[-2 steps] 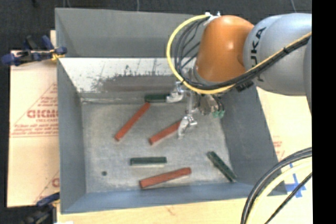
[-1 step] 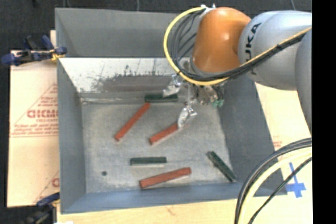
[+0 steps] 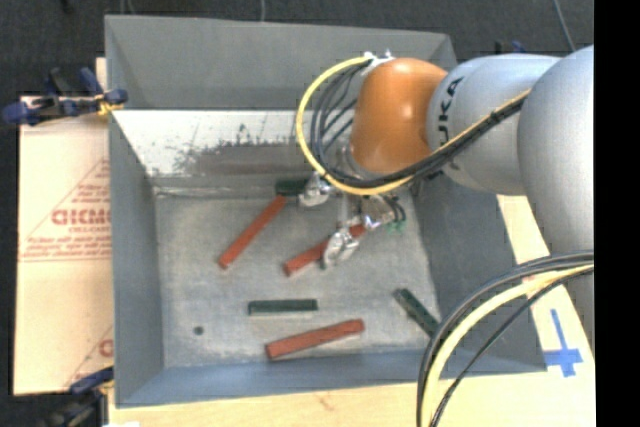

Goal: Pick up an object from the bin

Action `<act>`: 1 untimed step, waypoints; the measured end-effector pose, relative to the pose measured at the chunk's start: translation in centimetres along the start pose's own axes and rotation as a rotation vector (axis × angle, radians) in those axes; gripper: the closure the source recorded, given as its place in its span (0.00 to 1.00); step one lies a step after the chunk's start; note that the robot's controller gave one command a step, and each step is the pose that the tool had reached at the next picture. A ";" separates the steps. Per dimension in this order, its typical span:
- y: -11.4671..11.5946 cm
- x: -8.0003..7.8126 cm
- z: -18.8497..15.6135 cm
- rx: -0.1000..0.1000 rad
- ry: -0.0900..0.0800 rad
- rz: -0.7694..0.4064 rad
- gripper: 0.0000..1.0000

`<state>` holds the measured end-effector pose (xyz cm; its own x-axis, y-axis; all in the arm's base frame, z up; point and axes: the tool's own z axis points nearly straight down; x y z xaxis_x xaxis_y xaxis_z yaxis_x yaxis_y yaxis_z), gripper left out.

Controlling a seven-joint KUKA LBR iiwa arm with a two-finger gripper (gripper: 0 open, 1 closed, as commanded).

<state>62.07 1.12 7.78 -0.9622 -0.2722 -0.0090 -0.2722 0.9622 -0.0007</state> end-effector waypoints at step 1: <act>-0.1 -0.1 -0.7 0.001 0.000 0.002 1.00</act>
Offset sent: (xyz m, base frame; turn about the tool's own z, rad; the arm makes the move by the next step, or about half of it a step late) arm 0.0000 0.0000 0.0000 0.0000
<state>62.21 1.07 8.51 -0.9627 -0.2706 -0.0091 -0.2706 0.9627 -0.0019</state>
